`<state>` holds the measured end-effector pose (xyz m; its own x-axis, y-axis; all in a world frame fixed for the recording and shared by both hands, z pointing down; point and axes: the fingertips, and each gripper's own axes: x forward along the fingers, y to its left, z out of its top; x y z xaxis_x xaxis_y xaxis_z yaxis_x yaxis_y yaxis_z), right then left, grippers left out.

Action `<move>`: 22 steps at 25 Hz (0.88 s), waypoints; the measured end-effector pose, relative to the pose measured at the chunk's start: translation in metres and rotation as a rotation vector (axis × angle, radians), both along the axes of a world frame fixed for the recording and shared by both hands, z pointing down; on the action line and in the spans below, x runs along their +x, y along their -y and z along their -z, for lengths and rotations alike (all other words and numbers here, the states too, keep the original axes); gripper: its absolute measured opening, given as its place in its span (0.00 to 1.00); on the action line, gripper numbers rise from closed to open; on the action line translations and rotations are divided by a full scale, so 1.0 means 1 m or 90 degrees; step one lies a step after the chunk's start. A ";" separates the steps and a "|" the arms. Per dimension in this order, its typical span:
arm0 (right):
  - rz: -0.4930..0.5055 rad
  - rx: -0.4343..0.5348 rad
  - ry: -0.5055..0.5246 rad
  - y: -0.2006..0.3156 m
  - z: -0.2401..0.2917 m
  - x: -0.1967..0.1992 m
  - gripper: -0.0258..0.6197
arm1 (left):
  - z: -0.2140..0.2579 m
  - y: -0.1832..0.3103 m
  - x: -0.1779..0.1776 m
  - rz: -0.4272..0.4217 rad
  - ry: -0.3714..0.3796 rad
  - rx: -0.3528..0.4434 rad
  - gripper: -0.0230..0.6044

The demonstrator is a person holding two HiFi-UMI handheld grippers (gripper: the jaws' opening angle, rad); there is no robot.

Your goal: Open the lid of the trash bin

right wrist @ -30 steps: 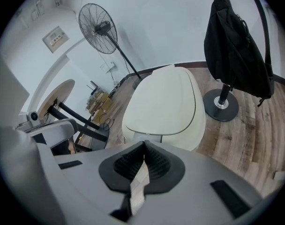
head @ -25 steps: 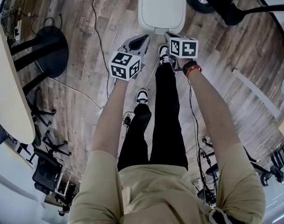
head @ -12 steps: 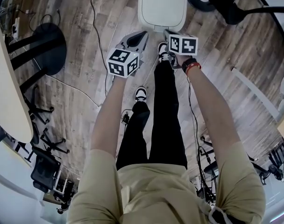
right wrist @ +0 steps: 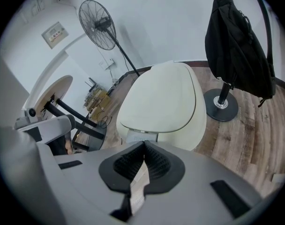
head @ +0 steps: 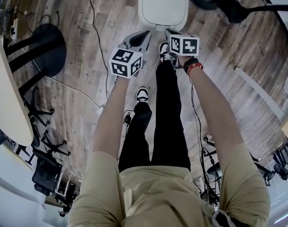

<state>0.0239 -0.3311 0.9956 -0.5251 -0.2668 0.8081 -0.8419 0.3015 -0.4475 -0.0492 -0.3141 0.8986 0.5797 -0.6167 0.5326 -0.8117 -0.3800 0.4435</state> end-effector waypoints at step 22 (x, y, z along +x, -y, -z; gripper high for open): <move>0.044 0.008 -0.021 -0.001 -0.005 -0.003 0.06 | -0.005 -0.002 -0.013 0.010 0.004 -0.009 0.07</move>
<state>0.0205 -0.3302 1.0004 -0.5166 -0.2407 0.8217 -0.8326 0.3653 -0.4164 -0.0617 -0.3116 0.9036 0.5670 -0.6178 0.5449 -0.8201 -0.3610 0.4441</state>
